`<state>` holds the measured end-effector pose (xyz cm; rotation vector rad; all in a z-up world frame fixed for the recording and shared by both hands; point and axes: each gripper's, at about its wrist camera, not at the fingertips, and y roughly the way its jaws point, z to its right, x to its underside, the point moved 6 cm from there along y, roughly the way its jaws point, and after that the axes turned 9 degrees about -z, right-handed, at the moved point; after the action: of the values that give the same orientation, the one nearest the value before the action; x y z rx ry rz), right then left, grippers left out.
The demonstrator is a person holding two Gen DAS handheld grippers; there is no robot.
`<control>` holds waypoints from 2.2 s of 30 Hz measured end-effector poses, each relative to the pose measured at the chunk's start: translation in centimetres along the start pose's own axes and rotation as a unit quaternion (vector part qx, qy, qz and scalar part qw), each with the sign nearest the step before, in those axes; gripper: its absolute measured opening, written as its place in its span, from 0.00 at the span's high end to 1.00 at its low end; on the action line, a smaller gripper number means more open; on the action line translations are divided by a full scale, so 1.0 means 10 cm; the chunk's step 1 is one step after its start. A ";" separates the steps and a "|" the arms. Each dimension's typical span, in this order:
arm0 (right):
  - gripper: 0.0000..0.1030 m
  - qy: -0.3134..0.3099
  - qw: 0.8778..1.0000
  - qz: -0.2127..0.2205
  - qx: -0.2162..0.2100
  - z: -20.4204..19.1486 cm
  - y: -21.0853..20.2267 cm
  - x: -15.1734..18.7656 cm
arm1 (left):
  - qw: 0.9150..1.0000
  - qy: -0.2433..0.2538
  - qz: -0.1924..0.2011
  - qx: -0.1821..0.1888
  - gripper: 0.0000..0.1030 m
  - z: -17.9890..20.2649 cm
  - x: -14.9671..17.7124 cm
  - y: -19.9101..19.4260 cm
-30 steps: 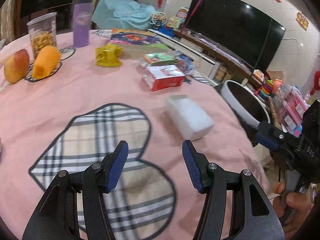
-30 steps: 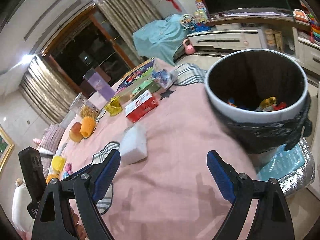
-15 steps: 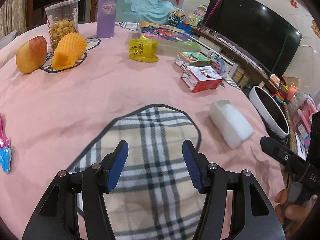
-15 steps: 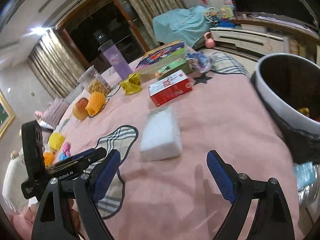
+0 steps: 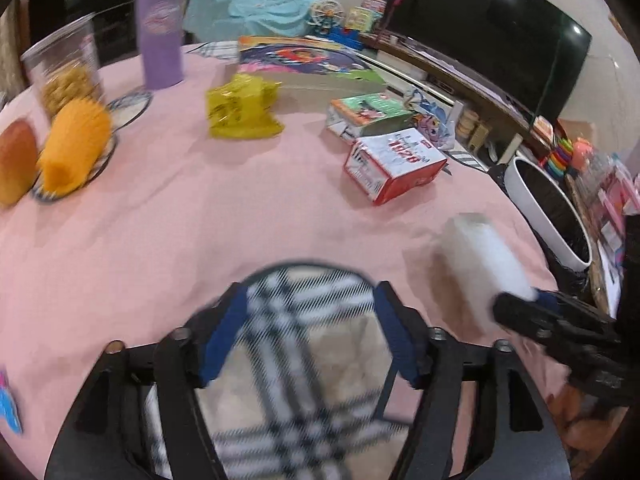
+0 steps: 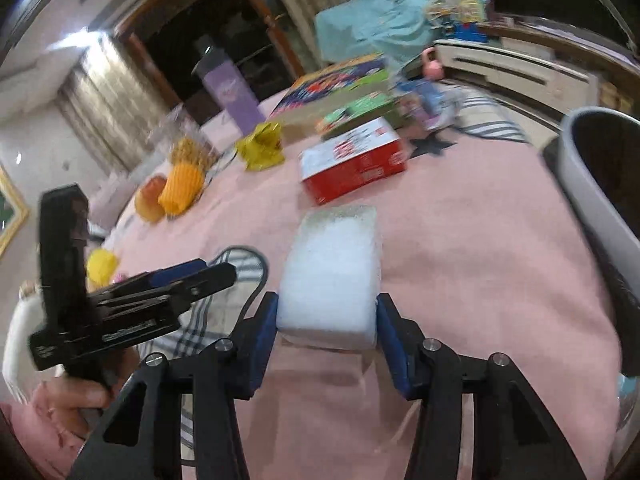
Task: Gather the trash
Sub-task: 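Grasp the white foam block with the right tool while the left tool grasps the white milk carton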
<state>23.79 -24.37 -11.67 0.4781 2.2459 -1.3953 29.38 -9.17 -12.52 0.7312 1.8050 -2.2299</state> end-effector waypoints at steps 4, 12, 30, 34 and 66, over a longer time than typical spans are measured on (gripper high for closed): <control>0.52 0.035 0.998 0.038 0.021 0.25 -0.24 0.01 | 0.999 0.034 -0.012 0.001 0.24 0.17 -0.23 0.21; 0.52 0.074 0.996 0.044 0.028 0.45 -0.22 0.09 | 0.995 0.099 -0.012 -0.016 0.20 0.41 -0.68 0.52; 0.51 0.078 0.996 0.040 0.019 0.48 -0.17 0.10 | 0.989 0.141 0.007 0.036 0.89 0.58 -0.74 0.48; 0.51 0.067 0.996 0.061 0.013 0.43 -0.29 0.12 | 0.993 0.112 0.017 0.035 0.91 0.51 -0.52 0.24; 0.51 0.104 0.992 0.064 -0.011 0.54 -0.73 0.53 | 0.993 0.114 0.002 0.009 0.49 0.67 0.26 -0.11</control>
<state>16.67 -32.11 -11.23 0.7783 2.3420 -1.3072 24.99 -14.85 -11.89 1.0291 1.8802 -2.2425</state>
